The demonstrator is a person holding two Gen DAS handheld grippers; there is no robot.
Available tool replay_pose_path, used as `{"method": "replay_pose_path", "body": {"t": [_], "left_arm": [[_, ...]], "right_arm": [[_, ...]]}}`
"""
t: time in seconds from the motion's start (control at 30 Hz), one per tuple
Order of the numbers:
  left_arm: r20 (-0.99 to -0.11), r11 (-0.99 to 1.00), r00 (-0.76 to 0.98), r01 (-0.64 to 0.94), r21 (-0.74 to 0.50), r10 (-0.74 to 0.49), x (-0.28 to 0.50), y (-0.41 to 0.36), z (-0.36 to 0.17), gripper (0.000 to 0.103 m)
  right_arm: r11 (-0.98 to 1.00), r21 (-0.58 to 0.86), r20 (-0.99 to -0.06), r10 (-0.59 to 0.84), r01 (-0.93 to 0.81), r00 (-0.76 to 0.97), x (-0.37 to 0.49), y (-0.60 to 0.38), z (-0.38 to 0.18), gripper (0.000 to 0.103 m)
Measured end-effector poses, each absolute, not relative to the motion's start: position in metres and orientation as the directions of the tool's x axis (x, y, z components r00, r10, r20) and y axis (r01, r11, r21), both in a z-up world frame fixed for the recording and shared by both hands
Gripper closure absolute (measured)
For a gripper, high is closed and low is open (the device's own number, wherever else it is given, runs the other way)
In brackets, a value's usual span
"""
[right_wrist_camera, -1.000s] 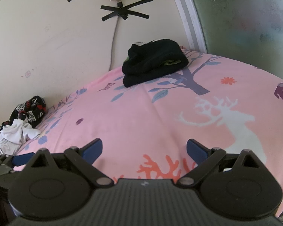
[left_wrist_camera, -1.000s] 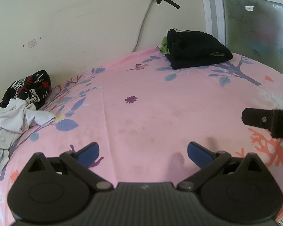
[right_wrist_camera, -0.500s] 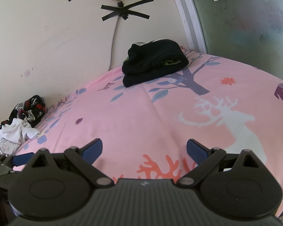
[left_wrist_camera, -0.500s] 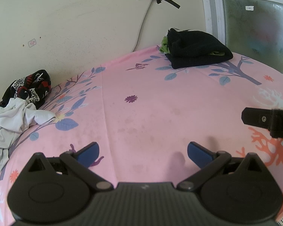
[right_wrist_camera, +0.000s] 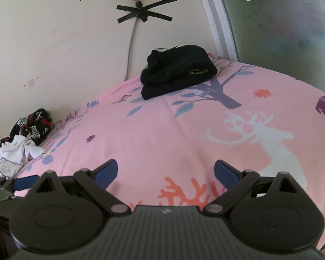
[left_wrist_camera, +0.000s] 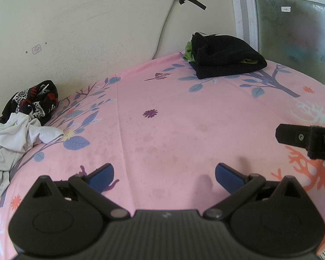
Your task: Fold small clothes
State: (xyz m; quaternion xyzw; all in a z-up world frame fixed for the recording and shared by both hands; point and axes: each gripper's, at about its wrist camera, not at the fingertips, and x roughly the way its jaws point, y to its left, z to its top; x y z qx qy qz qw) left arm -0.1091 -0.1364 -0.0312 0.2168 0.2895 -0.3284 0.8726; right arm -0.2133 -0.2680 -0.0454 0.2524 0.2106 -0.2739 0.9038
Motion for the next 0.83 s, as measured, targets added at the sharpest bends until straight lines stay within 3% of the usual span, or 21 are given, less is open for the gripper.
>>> {"method": "replay_pose_path", "body": {"t": [0.83], "left_arm": [[-0.637,0.674,0.601,0.720,0.168,-0.483,-0.1094,-0.1325,-0.0265,0.000]], "right_arm": [[0.745,0.313,-0.504,-0.395,0.588,0.768,-0.2086,-0.2619,-0.0398,0.012]]}}
